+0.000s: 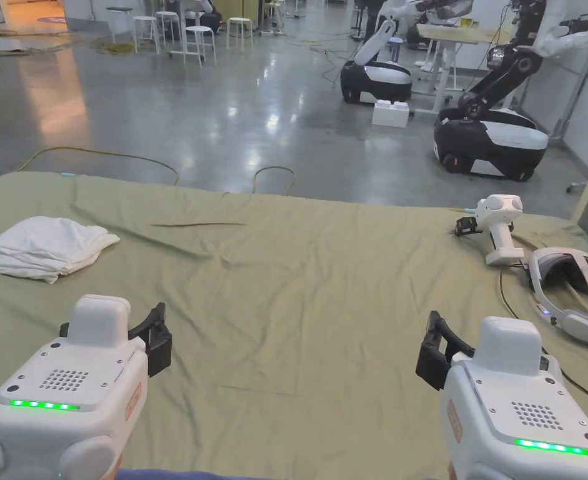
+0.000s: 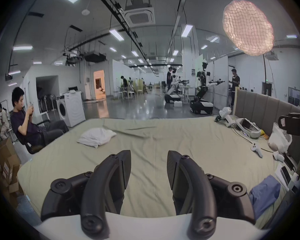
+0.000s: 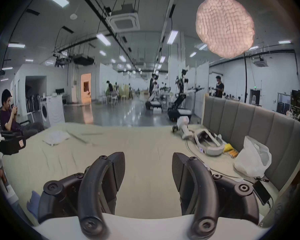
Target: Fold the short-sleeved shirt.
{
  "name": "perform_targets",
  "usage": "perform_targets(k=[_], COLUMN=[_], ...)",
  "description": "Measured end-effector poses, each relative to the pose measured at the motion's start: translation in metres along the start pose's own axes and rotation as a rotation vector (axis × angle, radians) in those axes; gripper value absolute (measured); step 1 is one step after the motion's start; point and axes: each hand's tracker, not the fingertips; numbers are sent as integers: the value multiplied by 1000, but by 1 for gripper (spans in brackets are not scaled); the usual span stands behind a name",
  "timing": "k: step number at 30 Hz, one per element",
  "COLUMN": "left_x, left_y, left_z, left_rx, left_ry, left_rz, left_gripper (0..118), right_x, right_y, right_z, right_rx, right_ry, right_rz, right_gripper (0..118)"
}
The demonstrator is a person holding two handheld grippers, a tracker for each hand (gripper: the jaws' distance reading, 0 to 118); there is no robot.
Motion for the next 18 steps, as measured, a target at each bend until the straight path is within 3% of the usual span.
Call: perform_targets(k=[2,4,5,6,8,14,18], left_x=[1,1,0,0,-4,-21,-62], left_y=[5,8,10,11,13,14,0], left_z=[2,4,6,7,12,25,25], left_rx=[27,43,53,63,85,97,-25], left_ry=[-12,-14,-11,-1,-5,-52,-75], left_rz=[13,33,40,48,80,78,110], left_gripper=[46,27,14,6,2,1,1], right_x=[-6,-8,-11,-12,-8,-14,-20], right_y=[5,7,9,9,10,12,16], right_z=[1,0,0,0,0,5,7], right_rx=[28,47,59,75,78,109,110], right_ry=[11,18,-8,-24,31,36,64], right_rz=[-2,-1,10,8,-12,30,27], right_gripper=[53,11,3,0,0,0,0])
